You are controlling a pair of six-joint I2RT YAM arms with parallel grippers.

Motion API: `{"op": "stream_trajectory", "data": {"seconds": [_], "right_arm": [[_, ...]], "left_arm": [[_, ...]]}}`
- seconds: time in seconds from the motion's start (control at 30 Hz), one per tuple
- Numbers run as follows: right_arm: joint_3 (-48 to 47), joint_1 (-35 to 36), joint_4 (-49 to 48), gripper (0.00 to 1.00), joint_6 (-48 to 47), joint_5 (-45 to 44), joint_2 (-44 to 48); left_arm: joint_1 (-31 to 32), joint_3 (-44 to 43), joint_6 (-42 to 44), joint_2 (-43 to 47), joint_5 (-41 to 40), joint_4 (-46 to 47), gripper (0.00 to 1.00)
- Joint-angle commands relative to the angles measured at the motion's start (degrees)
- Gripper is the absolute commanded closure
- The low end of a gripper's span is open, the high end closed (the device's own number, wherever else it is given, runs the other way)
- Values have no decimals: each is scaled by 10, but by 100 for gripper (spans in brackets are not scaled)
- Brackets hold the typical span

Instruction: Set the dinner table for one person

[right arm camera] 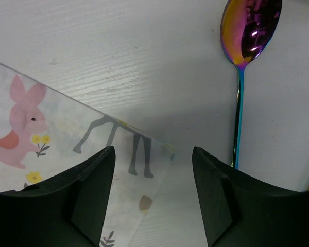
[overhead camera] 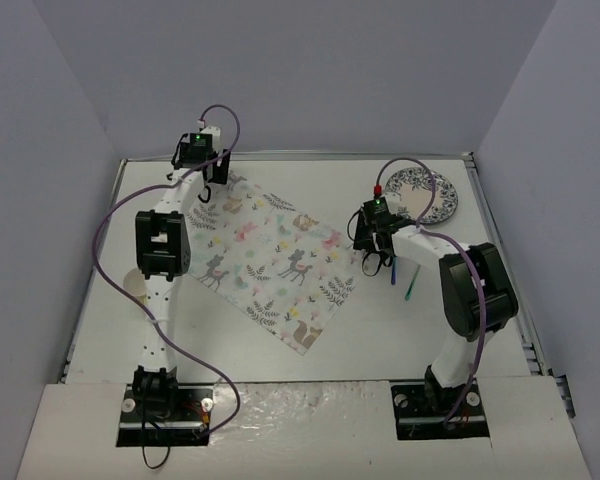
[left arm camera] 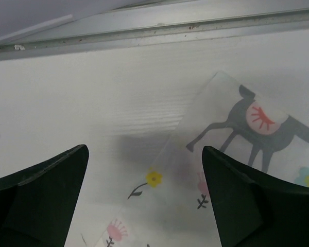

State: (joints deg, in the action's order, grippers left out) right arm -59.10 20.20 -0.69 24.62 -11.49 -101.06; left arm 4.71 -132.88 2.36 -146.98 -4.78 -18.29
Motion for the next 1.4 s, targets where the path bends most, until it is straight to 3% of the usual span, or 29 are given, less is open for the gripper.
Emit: {"op": "stream_trajectory", "data": {"seconds": [0.0,0.23,0.43,0.57,0.67,0.87,1.37], "right_arm": [[-32,-1,4,40,-24,-15,63],[-22,1,-18,42,-62,78,78],[-29,1,-36,58,-76,113,39],[-38,1,-52,65,-83,137,7],[-37,0,-63,66,-82,133,-12],[-26,-2,-86,67,-75,118,-47],[10,-17,-85,62,-29,83,-42]], "left_arm": [[1,54,-16,144,-35,53,8],[43,205,-86,292,-66,23,3],[92,368,-183,375,-71,-4,3],[115,502,-235,416,-79,19,8],[114,550,-250,428,-90,26,13],[108,581,-254,411,-104,35,17],[90,560,-259,345,-114,-6,17]]}}
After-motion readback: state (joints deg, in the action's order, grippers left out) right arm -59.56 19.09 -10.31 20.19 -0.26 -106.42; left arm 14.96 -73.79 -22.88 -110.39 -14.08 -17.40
